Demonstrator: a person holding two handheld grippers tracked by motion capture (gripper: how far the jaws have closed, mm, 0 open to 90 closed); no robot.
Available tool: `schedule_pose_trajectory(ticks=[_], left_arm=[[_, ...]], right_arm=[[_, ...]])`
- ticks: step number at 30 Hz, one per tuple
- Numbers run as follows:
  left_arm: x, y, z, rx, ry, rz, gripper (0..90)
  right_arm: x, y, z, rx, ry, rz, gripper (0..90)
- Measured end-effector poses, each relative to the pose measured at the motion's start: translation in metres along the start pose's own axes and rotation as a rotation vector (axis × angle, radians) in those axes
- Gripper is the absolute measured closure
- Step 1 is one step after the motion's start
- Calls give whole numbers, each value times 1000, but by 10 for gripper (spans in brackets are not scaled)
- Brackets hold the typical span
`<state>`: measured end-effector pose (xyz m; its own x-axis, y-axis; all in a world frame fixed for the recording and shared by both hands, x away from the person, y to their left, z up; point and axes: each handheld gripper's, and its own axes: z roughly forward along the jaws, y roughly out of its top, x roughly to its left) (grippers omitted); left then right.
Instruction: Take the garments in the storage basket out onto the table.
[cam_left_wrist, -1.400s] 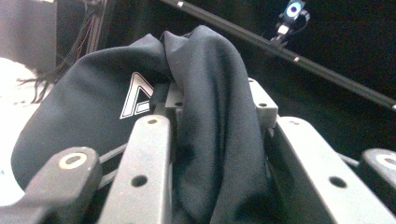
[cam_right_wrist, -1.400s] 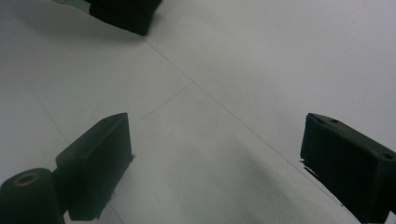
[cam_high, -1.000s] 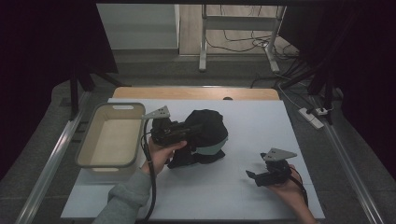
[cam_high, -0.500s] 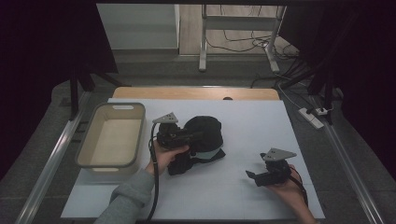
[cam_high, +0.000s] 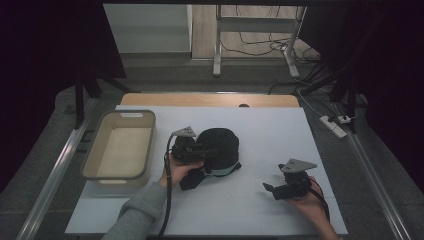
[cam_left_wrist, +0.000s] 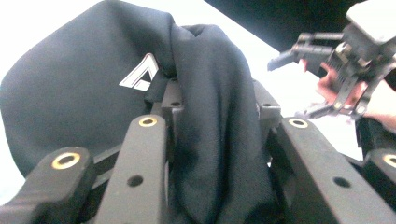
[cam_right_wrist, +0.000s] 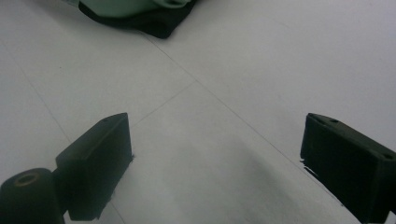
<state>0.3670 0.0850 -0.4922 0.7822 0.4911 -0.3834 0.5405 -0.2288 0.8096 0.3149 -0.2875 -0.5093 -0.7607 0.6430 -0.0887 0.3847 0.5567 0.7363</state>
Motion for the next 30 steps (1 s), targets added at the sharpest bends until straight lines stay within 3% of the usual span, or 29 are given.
schedule_pose_trajectory(ticks=[13, 15, 17, 19, 20, 26, 30], left_arm=[[-2, 4, 3, 8, 5, 59, 586], [-2, 4, 3, 1, 10, 58, 529], [-6, 6, 2, -5, 34, 62, 418], [-11, 9, -2, -22, 79, 67, 237], [-13, 10, -4, -28, 81, 76, 189], [-23, 17, -14, -29, 107, 132, 149], [-26, 20, -23, -46, 120, 146, 149]], right_arm=[[0, -3, -6, -21, 6, 16, 89], [1, -3, -9, -27, 3, 20, 90], [0, -3, -11, -38, -1, 23, 90], [1, -4, -11, -42, -4, 27, 90], [1, -4, -11, -40, -4, 26, 90], [1, -4, -10, -35, -6, 25, 90], [1, -5, -10, -34, -5, 26, 90]])
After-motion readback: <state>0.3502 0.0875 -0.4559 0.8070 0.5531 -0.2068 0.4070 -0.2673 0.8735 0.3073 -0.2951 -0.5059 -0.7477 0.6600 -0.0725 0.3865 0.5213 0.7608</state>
